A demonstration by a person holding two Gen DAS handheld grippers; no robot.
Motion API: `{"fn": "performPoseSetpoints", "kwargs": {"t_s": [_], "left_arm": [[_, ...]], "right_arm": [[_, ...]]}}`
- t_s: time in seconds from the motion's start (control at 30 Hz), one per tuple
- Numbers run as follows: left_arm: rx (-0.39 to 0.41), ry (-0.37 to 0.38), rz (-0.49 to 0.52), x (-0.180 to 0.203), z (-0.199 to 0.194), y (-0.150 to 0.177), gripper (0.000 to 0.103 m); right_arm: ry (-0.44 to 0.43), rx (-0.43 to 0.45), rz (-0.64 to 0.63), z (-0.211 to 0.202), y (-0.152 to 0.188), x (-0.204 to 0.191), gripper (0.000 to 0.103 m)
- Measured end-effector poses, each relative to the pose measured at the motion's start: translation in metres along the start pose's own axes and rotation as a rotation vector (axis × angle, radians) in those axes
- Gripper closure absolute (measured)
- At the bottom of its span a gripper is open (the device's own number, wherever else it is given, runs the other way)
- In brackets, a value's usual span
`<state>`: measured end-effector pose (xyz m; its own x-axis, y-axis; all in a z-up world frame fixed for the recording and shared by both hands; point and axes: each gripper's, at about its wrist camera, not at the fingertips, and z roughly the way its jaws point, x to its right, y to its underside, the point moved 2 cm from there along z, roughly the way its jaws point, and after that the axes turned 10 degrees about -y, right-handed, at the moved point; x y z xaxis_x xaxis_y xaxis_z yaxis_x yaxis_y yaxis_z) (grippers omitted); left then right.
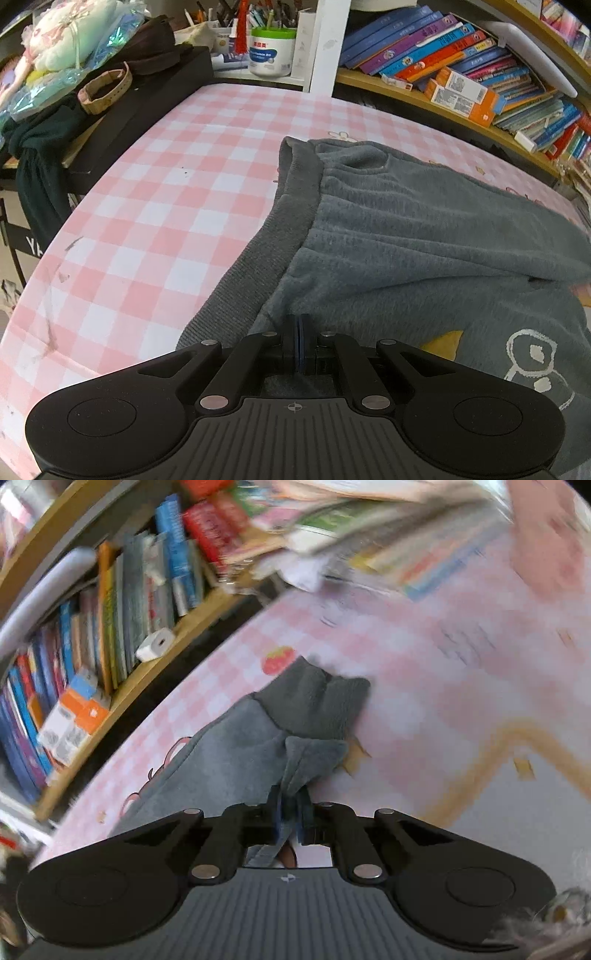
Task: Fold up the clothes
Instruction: 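Open the right tool and release the sleeve onto the flattened sweatshirt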
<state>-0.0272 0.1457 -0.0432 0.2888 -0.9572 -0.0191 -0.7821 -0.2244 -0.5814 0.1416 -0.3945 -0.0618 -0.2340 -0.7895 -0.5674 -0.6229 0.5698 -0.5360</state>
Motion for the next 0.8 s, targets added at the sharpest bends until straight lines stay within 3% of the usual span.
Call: {"fn": "performPoseSetpoints", "kwargs": {"t_s": [0.07, 0.13, 0.27, 0.37, 0.47, 0.63, 0.73, 0.8], "left_arm": [[-0.009, 0.002, 0.014, 0.001, 0.0, -0.001, 0.098], [-0.001, 0.019, 0.015, 0.002, -0.005, -0.004, 0.098], [0.074, 0.098, 0.0, 0.004, -0.02, -0.019, 0.098], [0.097, 0.132, -0.003, 0.007, -0.015, -0.041, 0.098], [0.06, 0.181, -0.024, 0.012, 0.004, -0.062, 0.098], [-0.032, 0.244, 0.068, 0.035, 0.042, -0.072, 0.101], [-0.076, 0.275, 0.101, 0.044, 0.062, -0.072, 0.098], [-0.057, 0.237, 0.037, 0.036, 0.069, -0.08, 0.098]], "right_arm": [[0.027, -0.015, -0.084, 0.01, -0.006, -0.008, 0.075], [0.071, -0.006, -0.136, 0.003, -0.009, -0.011, 0.068], [-0.011, 0.011, -0.12, -0.039, 0.003, -0.01, 0.068], [-0.033, -0.01, -0.232, -0.074, 0.03, -0.022, 0.068], [-0.044, -0.032, -0.381, -0.11, 0.063, -0.035, 0.068], [-0.026, -0.079, -0.509, -0.151, 0.103, -0.035, 0.068], [-0.004, -0.095, -0.499, -0.164, 0.12, -0.03, 0.068], [0.029, -0.096, -0.469, -0.165, 0.127, -0.026, 0.068]]}}
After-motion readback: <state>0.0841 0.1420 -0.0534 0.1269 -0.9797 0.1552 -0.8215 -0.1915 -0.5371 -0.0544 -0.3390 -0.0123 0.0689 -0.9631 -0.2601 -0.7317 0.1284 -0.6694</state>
